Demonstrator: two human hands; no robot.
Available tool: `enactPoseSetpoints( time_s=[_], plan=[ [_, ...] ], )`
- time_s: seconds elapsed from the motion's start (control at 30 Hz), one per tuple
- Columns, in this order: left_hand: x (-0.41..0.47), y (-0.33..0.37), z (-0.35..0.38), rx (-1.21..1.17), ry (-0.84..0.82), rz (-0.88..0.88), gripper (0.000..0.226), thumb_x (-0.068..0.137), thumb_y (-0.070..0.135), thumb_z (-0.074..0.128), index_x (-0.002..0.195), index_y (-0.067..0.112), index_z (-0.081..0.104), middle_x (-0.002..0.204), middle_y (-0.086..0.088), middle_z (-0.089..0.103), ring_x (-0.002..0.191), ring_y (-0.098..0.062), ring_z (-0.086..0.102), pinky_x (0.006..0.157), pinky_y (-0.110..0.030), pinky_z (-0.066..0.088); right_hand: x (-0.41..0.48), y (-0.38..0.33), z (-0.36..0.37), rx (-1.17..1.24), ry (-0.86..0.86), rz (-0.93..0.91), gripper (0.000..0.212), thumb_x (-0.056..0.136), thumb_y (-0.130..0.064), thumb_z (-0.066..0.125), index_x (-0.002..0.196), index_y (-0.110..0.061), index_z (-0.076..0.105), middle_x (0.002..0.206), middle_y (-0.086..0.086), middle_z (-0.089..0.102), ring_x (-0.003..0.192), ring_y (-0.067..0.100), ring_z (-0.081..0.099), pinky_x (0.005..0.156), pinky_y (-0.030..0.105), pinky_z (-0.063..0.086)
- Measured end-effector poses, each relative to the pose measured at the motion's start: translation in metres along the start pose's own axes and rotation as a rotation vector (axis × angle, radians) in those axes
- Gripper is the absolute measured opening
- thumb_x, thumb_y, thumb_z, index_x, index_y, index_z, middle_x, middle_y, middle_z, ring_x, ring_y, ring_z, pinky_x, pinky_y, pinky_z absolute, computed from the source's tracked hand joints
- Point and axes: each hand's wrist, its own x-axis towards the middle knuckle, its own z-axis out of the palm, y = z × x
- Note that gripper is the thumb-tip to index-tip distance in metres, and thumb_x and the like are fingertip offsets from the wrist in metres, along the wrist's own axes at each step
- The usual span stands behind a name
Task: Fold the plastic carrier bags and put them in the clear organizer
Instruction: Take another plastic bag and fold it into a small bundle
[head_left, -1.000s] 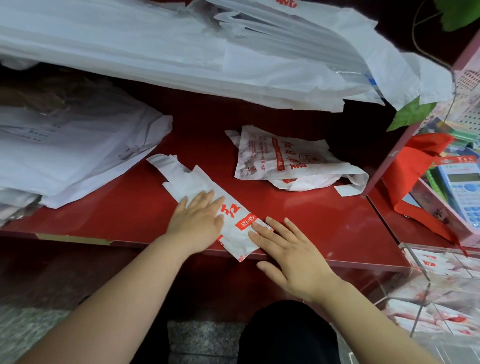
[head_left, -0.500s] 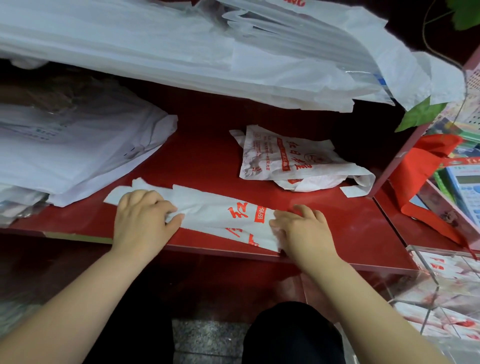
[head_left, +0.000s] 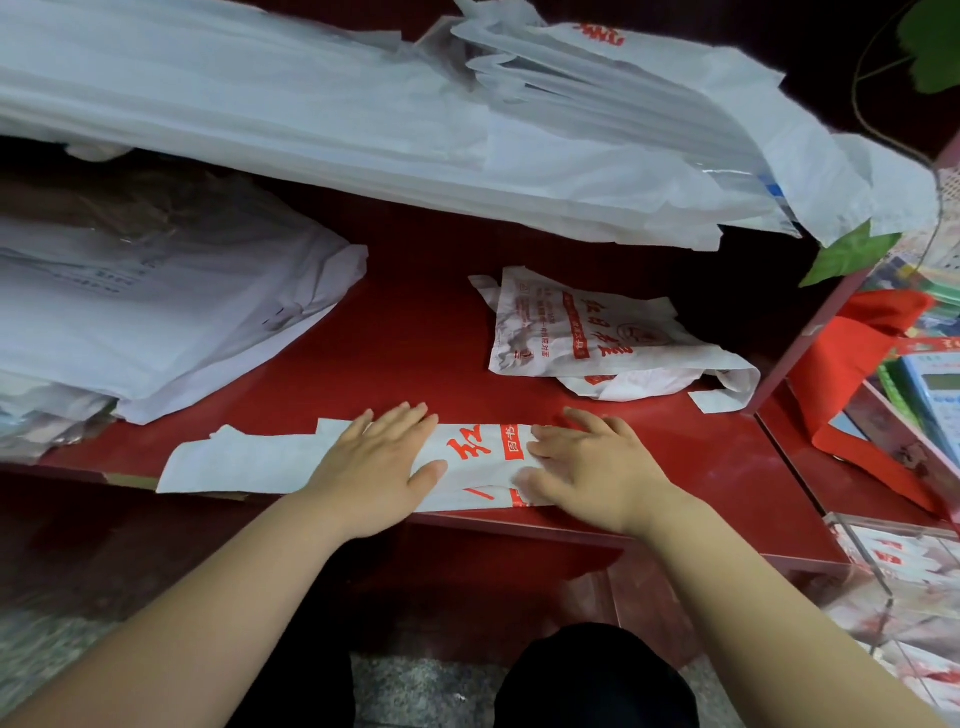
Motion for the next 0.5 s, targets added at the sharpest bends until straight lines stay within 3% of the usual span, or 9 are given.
enactPoseSetpoints(
  time_s=[0.07,0.1,0.17,0.2,0.23,0.27,0.33,0.4,0.5],
  plan=[
    [-0.009,-0.004,-0.002,0.032,-0.023,0.008,0.077,0.086,0.067,-0.001,0.148,0.021,-0.007,0.155,0.007,-0.014,0.140,-0.004,-0.015,0.111,-0.026,-0.011,-0.002,-0.009,0.001,-0.083,-0.034,-0.002,0.065,0.089,-0.062,0.031,0.138,-0.020,0.039,0.152,-0.008,0.023,0.142,0.015,0.004,0.113,0.039,0.000],
    [-0.014,-0.008,-0.001,0.032,-0.013,0.019,0.100,0.067,0.081,-0.013,0.148,0.022,-0.009,0.152,0.010,-0.017,0.138,-0.002,-0.017,0.111,-0.026,-0.012,-0.003,-0.012,0.003,-0.118,-0.044,-0.005,0.069,0.089,-0.064,0.027,0.140,-0.019,0.035,0.153,-0.006,0.021,0.142,0.016,0.003,0.114,0.040,-0.002],
    [-0.028,-0.018,-0.001,0.055,-0.012,0.003,0.135,0.028,0.087,-0.033,0.145,0.022,-0.017,0.142,0.016,-0.025,0.131,0.003,-0.022,0.109,-0.024,-0.013,-0.002,-0.017,0.007,-0.119,-0.043,0.006,0.065,0.093,-0.059,0.019,0.143,-0.018,0.029,0.154,-0.005,0.016,0.143,0.016,0.000,0.113,0.041,-0.006],
    [-0.036,-0.025,0.000,0.068,0.013,0.002,0.136,0.024,0.088,-0.033,0.142,0.022,-0.021,0.139,0.015,-0.027,0.129,0.003,-0.022,0.109,-0.023,-0.014,0.000,-0.019,0.008,-0.104,-0.042,0.011,0.061,0.095,-0.055,0.017,0.143,-0.019,0.029,0.154,-0.005,0.016,0.143,0.016,-0.001,0.113,0.041,-0.007],
    [-0.042,-0.033,0.003,0.057,0.087,0.023,0.133,0.030,0.091,-0.026,0.141,0.019,-0.018,0.142,0.010,-0.024,0.133,0.000,-0.015,0.109,-0.021,-0.013,0.002,-0.019,0.008,-0.091,-0.043,0.014,0.057,0.096,-0.051,0.016,0.142,-0.020,0.030,0.154,-0.005,0.016,0.143,0.017,-0.001,0.113,0.041,-0.007],
    [-0.048,-0.041,0.003,0.080,0.120,0.069,0.129,0.044,0.094,-0.009,0.146,0.014,-0.005,0.150,0.002,-0.007,0.139,-0.006,0.003,0.109,-0.019,-0.009,0.005,-0.020,0.006,-0.083,-0.047,0.018,0.054,0.098,-0.048,0.015,0.142,-0.021,0.030,0.154,-0.006,0.016,0.143,0.017,-0.001,0.113,0.041,-0.006],
    [-0.062,-0.054,0.003,0.065,0.135,0.063,0.091,0.068,0.065,0.033,0.138,0.006,0.034,0.137,-0.013,0.046,0.126,-0.019,0.044,0.108,-0.019,0.004,0.013,-0.021,0.004,-0.099,-0.049,0.024,0.050,0.099,-0.043,0.016,0.143,-0.022,0.029,0.155,-0.005,0.014,0.143,0.019,-0.001,0.113,0.042,-0.005],
    [-0.074,-0.067,0.009,0.013,0.272,0.100,0.059,0.066,0.028,0.044,0.122,0.010,0.044,0.116,-0.014,0.064,0.112,-0.018,0.046,0.107,-0.017,0.011,0.025,-0.023,0.003,-0.134,-0.041,0.033,0.048,0.100,-0.039,0.017,0.145,-0.022,0.024,0.155,-0.004,0.011,0.143,0.021,-0.001,0.113,0.043,-0.004],
    [-0.080,-0.076,0.010,-0.045,0.449,0.147,0.048,0.065,0.013,0.038,0.107,0.012,0.060,0.101,-0.010,0.070,0.100,-0.014,0.048,0.094,-0.019,0.032,0.049,-0.028,0.001,-0.172,-0.026,0.040,0.047,0.099,-0.033,0.019,0.146,-0.026,0.019,0.156,-0.001,0.006,0.142,0.026,-0.005,0.113,0.044,-0.005]
  ],
)
